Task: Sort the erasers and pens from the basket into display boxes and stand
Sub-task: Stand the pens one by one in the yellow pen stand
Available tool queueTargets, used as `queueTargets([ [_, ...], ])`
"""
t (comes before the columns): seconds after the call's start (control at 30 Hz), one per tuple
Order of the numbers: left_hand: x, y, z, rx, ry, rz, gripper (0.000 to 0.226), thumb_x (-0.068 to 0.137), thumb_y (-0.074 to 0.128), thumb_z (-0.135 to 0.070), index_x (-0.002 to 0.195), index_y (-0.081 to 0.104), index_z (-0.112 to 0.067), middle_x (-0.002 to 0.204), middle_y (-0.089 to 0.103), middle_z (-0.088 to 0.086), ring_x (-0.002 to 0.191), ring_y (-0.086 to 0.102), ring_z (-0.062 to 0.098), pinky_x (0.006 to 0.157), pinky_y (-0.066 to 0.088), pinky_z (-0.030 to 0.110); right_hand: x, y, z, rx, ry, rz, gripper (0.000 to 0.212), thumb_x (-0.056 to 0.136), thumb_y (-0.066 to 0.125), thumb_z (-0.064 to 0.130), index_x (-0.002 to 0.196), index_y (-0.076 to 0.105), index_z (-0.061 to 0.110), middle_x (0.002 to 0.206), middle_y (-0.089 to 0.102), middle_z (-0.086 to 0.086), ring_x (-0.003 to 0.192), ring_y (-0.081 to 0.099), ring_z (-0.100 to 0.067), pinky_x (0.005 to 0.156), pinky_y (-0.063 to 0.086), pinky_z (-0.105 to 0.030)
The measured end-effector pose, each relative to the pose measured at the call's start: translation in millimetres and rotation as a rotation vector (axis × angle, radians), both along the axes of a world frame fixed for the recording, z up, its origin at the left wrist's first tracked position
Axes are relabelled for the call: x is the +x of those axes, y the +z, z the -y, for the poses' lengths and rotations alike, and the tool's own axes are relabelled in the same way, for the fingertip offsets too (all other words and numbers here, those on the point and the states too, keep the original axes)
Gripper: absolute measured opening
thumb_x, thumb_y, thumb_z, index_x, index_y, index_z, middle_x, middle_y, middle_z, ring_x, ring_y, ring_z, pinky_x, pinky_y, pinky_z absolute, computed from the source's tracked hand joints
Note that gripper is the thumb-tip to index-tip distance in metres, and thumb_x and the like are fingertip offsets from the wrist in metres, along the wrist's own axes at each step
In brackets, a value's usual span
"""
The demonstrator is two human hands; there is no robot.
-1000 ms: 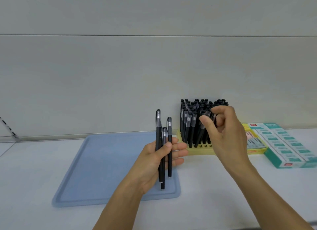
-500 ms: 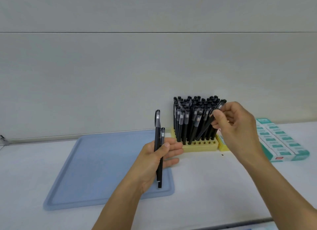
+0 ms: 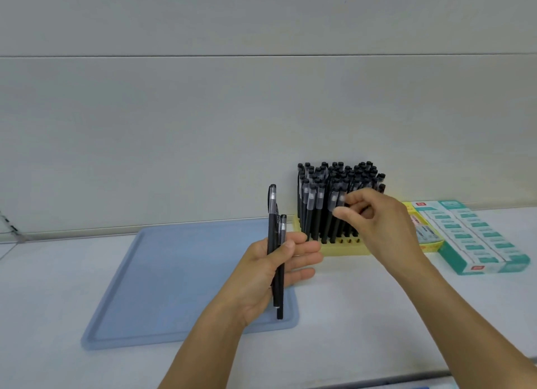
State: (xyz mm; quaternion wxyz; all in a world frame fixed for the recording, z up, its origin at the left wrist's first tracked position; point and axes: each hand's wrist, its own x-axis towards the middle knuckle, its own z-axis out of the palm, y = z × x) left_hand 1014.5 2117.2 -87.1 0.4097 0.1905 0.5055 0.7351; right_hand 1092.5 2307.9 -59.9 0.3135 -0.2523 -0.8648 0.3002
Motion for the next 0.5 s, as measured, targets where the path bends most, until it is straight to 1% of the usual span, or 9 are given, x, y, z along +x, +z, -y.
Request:
queueTargets([
  [0.07, 1.9, 3.2, 0.0, 0.023, -0.049, 0.020, 0.027, 0.101, 0.045, -0.015, 0.120, 0.057, 0.000, 0.114, 0.070, 0.017, 0.107, 0.067, 0.031, 0.089, 0.057, 0.039, 7.9, 4.7, 9.8, 0.040, -0.089, -0.052, 0.020, 0.077, 0.072, 0.048, 0.083, 0.060, 0.032, 0.076, 0.054, 0.009, 0.067, 0.050, -0.005, 0.060, 0.041, -0.032],
  [0.1, 3.2, 4.5, -0.6, 0.029, -0.076, 0.021, 0.028, 0.100, 0.046, -0.016, 0.120, 0.057, 0.001, 0.114, 0.069, 0.018, 0.108, 0.067, 0.032, 0.090, 0.056, 0.040, 11.4, 7.6, 17.5, -0.013, -0.047, -0.119, 0.019, 0.077, 0.072, 0.047, 0.080, 0.063, 0.030, 0.074, 0.055, 0.007, 0.066, 0.049, -0.007, 0.060, 0.041, -0.033],
  [0.17, 7.0, 7.4, -3.8, 0.036, -0.144, 0.008, 0.031, 0.098, 0.048, -0.018, 0.120, 0.058, 0.001, 0.116, 0.068, 0.019, 0.109, 0.066, 0.033, 0.092, 0.055, 0.042, 14.6, 14.1, 34.3, -0.197, 0.170, -0.140, 0.011, 0.079, 0.072, 0.037, 0.076, 0.070, 0.027, 0.073, 0.064, 0.007, 0.068, 0.056, -0.010, 0.065, 0.046, -0.031],
  [0.27, 12.7, 9.2, -9.9, 0.035, -0.265, -0.067, 0.033, 0.100, 0.046, -0.019, 0.125, 0.058, -0.001, 0.119, 0.067, 0.021, 0.112, 0.064, 0.035, 0.097, 0.051, 0.045, 13.8, 16.1, 46.7, -0.318, 0.427, 0.024, 0.016, 0.084, 0.071, 0.026, 0.072, 0.071, 0.016, 0.069, 0.065, 0.005, 0.066, 0.057, -0.007, 0.064, 0.046, -0.021],
  [0.3, 13.5, 8.5, -11.2, 0.033, -0.285, -0.084, 0.033, 0.101, 0.046, -0.019, 0.125, 0.057, -0.001, 0.119, 0.066, 0.021, 0.113, 0.064, 0.034, 0.099, 0.050, 0.045, 13.8, 16.5, 45.5, -0.337, 0.439, 0.014, 0.020, 0.086, 0.070, 0.023, 0.070, 0.068, 0.012, 0.064, 0.060, 0.001, 0.061, 0.053, -0.006, 0.060, 0.043, -0.019],
  [0.37, 12.5, 6.8, -11.3, 0.007, -0.263, -0.091, 0.034, 0.101, 0.045, -0.020, 0.126, 0.058, -0.001, 0.120, 0.067, 0.017, 0.114, 0.064, 0.030, 0.099, 0.050, 0.045, 16.2, 20.3, 38.0, -0.397, 0.364, -0.102, 0.023, 0.089, 0.067, 0.020, 0.069, 0.063, 0.009, 0.056, 0.056, 0.004, 0.053, 0.049, -0.005, 0.053, 0.040, -0.018],
  [0.43, 8.9, 3.8, -9.4, -0.059, -0.145, -0.121, 0.031, 0.101, 0.045, -0.022, 0.122, 0.061, -0.006, 0.115, 0.070, 0.010, 0.107, 0.067, 0.023, 0.091, 0.055, 0.040, 22.5, 26.8, 25.6, -0.436, 0.217, -0.264, 0.018, 0.092, 0.062, 0.017, 0.077, 0.064, 0.009, 0.060, 0.064, 0.001, 0.051, 0.056, -0.008, 0.049, 0.046, -0.020],
  [0.47, 7.5, 3.1, -7.9, -0.103, -0.059, -0.146, 0.029, 0.102, 0.045, -0.023, 0.119, 0.062, -0.007, 0.107, 0.073, 0.007, 0.095, 0.071, 0.019, 0.080, 0.058, 0.035, 26.3, 30.2, 18.5, -0.431, 0.148, -0.332, 0.015, 0.094, 0.060, 0.017, 0.082, 0.064, 0.009, 0.065, 0.067, -0.001, 0.054, 0.061, -0.011, 0.050, 0.050, -0.022],
  [0.5, 6.5, 2.7, -6.2, -0.147, 0.028, -0.165, 0.028, 0.102, 0.045, -0.024, 0.116, 0.062, -0.008, 0.093, 0.073, 0.003, 0.074, 0.070, 0.016, 0.064, 0.056, 0.028, 29.4, 32.6, 11.3, -0.401, 0.093, -0.380, 0.014, 0.095, 0.058, 0.017, 0.086, 0.064, 0.009, 0.068, 0.068, -0.003, 0.057, 0.064, -0.014, 0.054, 0.054, -0.025],
])
